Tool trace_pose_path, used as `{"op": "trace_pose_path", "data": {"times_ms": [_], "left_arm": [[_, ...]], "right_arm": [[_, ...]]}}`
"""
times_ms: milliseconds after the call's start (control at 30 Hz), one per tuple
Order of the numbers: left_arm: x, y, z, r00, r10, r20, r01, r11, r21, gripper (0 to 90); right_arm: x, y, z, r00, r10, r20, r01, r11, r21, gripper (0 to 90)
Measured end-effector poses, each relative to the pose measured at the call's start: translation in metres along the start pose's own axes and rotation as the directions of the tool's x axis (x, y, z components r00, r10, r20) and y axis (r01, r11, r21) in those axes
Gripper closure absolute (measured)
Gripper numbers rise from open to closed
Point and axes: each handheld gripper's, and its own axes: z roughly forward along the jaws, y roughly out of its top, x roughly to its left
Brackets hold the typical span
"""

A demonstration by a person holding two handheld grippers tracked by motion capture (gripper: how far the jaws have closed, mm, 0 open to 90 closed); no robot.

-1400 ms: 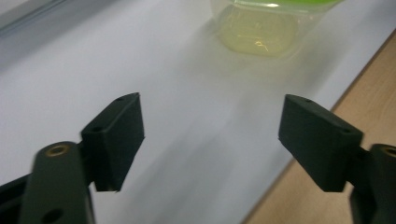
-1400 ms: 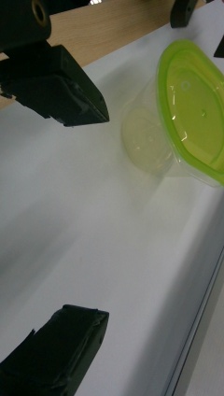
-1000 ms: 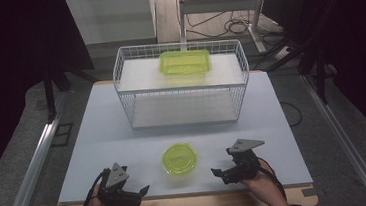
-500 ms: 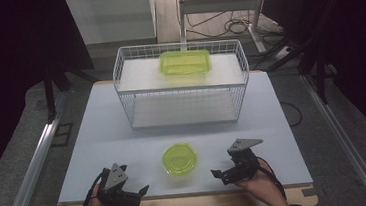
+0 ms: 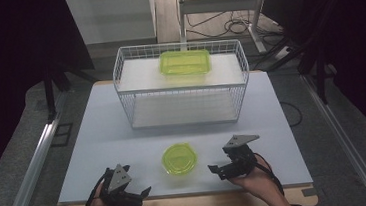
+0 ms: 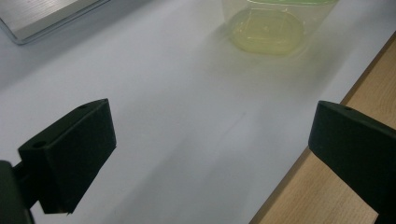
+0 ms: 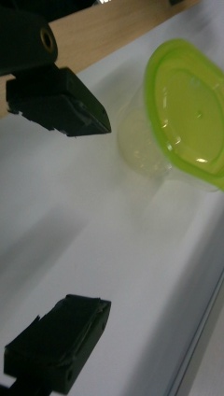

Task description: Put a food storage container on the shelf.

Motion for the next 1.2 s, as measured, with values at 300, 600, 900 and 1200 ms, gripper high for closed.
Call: {"op": "trace_pose_path", "data": {"times_ms": [300, 600, 900, 1200], "left_arm": [[0.001, 0.0, 0.0, 1.0, -0.002, -0.008, 0.002, 1.0, 0.001, 0.7], [0.001, 0.0, 0.0, 1.0, 0.002, -0.004, -0.002, 0.9999, -0.015, 0.7], [-0.001, 0.0, 0.0, 0.9998, 0.018, -0.007, -0.018, 0.9998, -0.005, 0.7], [-0.002, 0.0, 0.001, 0.9996, 0.028, -0.003, -0.028, 0.9996, -0.001, 0.8]], "right_arm": [[-0.009, 0.023, 0.002, 0.9927, 0.05, -0.11, -0.055, 0.998, -0.037, 24.4], [-0.016, 0.039, 0.016, 0.9804, 0.066, -0.186, -0.068, 0.998, -0.008, 31.1], [-0.025, 0.054, 0.033, 0.9498, 0.149, -0.275, -0.144, 0.989, 0.037, 39.1], [-0.024, 0.065, 0.053, 0.9356, 0.16, -0.314, -0.136, 0.986, 0.098, 50.5]]}}
